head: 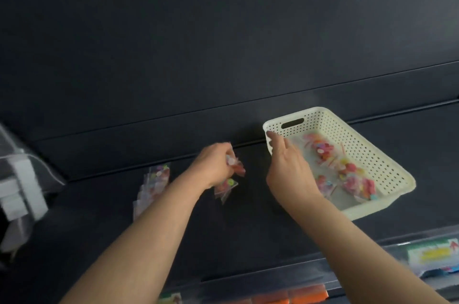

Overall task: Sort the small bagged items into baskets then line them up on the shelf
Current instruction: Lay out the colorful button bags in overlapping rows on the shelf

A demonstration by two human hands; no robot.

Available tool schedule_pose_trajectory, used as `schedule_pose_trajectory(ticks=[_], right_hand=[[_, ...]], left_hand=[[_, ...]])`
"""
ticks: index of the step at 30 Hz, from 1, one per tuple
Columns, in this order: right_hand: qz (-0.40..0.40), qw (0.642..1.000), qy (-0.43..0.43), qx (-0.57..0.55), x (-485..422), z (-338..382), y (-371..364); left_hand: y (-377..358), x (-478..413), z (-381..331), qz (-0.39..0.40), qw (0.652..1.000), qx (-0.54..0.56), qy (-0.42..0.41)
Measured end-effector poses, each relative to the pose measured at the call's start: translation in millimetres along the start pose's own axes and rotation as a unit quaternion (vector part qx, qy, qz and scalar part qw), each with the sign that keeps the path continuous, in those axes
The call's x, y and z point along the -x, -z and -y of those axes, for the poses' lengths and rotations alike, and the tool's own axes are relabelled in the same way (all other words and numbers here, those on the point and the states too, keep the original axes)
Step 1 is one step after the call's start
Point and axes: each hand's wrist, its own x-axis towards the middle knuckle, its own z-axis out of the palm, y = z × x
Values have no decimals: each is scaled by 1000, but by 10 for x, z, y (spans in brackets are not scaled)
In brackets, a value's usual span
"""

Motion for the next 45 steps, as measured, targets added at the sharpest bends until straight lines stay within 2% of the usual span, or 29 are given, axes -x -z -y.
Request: schedule_pose_trajectory(ticks=[4, 6, 8, 11, 13, 15, 18, 22, 27, 30, 36, 41, 45], right_hand=[[91, 994, 10, 63, 49, -10, -287], [99, 991, -17, 91, 37, -85, -329], [86, 989, -52, 113, 5, -146, -337], [84, 988, -56, 115, -44, -146, -403], [102, 991, -27, 87, -58, -92, -492], [128, 989, 14, 70, -38, -18, -599], [175, 978, 78, 81, 34, 64, -709], [193, 967, 107, 130, 95, 18, -700], [209, 963, 85, 145, 63, -140, -614], [207, 970, 53, 115, 40, -148, -569], [96, 992, 44, 76, -50, 41, -627], [155, 979, 83, 106, 9, 106, -690], [179, 969, 64, 155, 55, 71, -694]], left_hand=[[-372, 20, 194, 71, 997, -8, 5], [-421, 24, 290, 126, 991, 38, -15], [-335, 45, 400, 142, 984, 104, -26], [-174, 66, 607, 70, 988, 138, -10], [-118, 49, 731, -12, 992, 122, 31], [-136, 16, 809, -51, 992, 97, 68], [-200, -84, 762, -42, 993, 66, 83], [-293, -344, 582, -61, 994, 23, 86], [-413, -593, 442, -56, 990, -18, 130], [-470, -681, 487, -32, 989, 15, 143], [-393, -509, 736, -89, 986, 29, 137], [-428, -585, 706, -82, 990, 19, 111], [-529, -671, 668, -81, 989, -29, 118]])
